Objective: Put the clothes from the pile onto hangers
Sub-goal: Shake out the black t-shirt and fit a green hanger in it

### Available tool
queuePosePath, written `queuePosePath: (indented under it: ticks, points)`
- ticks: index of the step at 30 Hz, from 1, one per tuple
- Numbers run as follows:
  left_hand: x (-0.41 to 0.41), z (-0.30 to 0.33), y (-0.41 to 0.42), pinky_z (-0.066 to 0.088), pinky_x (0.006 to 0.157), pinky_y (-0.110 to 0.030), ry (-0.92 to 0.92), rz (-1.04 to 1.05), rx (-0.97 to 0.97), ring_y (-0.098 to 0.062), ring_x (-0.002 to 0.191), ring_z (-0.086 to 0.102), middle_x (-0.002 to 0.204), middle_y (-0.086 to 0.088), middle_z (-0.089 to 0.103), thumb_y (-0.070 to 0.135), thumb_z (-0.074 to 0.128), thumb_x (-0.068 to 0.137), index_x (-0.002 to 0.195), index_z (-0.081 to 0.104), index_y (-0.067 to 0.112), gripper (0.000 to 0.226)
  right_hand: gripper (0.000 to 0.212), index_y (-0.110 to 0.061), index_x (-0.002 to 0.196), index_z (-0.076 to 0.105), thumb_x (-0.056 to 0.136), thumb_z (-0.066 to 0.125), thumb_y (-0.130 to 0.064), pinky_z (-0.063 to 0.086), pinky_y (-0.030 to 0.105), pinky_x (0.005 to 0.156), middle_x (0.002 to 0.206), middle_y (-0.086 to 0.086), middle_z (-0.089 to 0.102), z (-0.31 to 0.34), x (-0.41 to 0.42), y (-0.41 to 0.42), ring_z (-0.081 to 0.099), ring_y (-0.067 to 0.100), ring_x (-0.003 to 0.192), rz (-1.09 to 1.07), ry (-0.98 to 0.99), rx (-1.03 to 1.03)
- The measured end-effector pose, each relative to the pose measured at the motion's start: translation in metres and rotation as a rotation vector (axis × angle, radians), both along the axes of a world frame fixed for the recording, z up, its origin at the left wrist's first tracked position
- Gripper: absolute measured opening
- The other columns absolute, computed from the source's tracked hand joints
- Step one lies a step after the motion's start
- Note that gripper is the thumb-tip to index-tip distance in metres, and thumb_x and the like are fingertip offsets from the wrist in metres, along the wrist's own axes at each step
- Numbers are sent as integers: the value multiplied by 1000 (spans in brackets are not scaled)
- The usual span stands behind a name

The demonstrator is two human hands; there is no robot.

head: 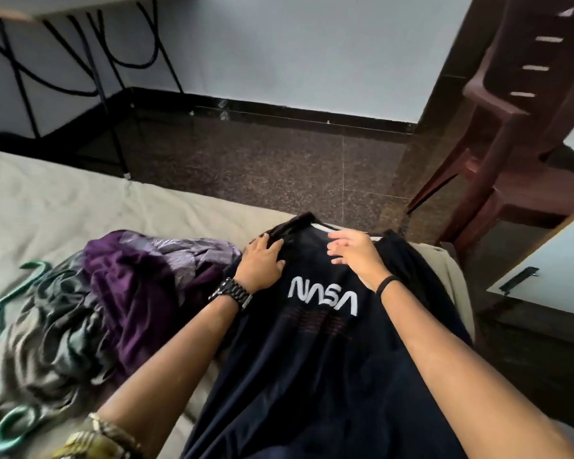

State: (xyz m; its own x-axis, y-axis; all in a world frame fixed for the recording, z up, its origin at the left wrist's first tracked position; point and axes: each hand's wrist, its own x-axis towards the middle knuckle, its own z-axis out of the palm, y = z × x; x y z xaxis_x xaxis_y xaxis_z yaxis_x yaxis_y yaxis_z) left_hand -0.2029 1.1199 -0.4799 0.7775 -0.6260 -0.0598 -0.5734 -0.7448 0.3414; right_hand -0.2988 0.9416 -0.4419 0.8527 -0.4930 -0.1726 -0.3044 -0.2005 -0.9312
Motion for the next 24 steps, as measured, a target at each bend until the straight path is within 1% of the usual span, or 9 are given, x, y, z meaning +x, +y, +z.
queuePosePath:
  ticks: [4,8,10,12,15,17,19,22,24]
  points:
    - [-41,19,67,23,110,-26,43,60,-384,-28,130,41,137,-16,45,12,54,92,137,46,7,46,24,3,114,60,92,52,6,55,20,62,84,6,63,11,14,75,63,15,74,173,-62,117]
    - [-65,37,146,24,102,-14,-188,307,-555,-23,117,49,121,-10,56,3,57,87,124,57,7,38,18,-2,104,62,90,54,7,54,19,60,81,5,62,33,27,148,63,15,71,292,-187,145]
    - [-70,44,189,26,102,-15,-302,447,-619,-25,113,52,115,-10,57,1,56,85,117,61,6,33,18,-3,99,62,89,55,9,52,18,57,80,5,62,47,34,186,63,12,67,372,-236,179]
    - [-76,45,230,31,102,-21,-399,591,-667,-26,111,52,115,-12,57,1,53,83,113,62,6,32,19,-1,100,62,88,54,11,53,18,58,81,5,61,60,38,224,63,12,67,465,-257,227]
    - [-89,34,282,31,109,-40,-479,908,-612,-31,125,43,130,-18,47,7,52,84,122,58,8,38,25,-1,103,61,87,52,15,56,20,67,85,5,62,66,42,280,64,11,73,637,-265,277]
    - [-98,18,312,17,114,-50,-373,1170,-498,-34,137,27,146,-16,32,14,54,88,134,46,13,46,28,-2,106,60,86,52,17,54,19,72,88,5,63,60,43,318,63,11,78,750,-240,251]
    - [-105,-1,336,3,114,-56,-254,1334,-410,-32,143,14,154,-13,18,23,54,90,143,34,18,56,32,2,113,60,86,52,16,51,17,81,99,10,65,48,41,352,62,15,89,859,-195,150]
    - [-113,-29,354,-2,114,-58,-162,1393,-378,-29,145,9,156,-13,16,34,47,94,148,25,20,59,41,3,126,55,87,48,13,42,16,95,125,15,60,24,34,389,57,22,116,1009,-110,-11]
    - [-116,-45,357,2,116,-53,-184,1360,-421,-30,145,13,153,-17,23,39,39,96,147,29,14,57,45,-3,130,54,87,46,8,37,21,106,133,12,56,10,30,403,52,21,124,1070,-78,-142]
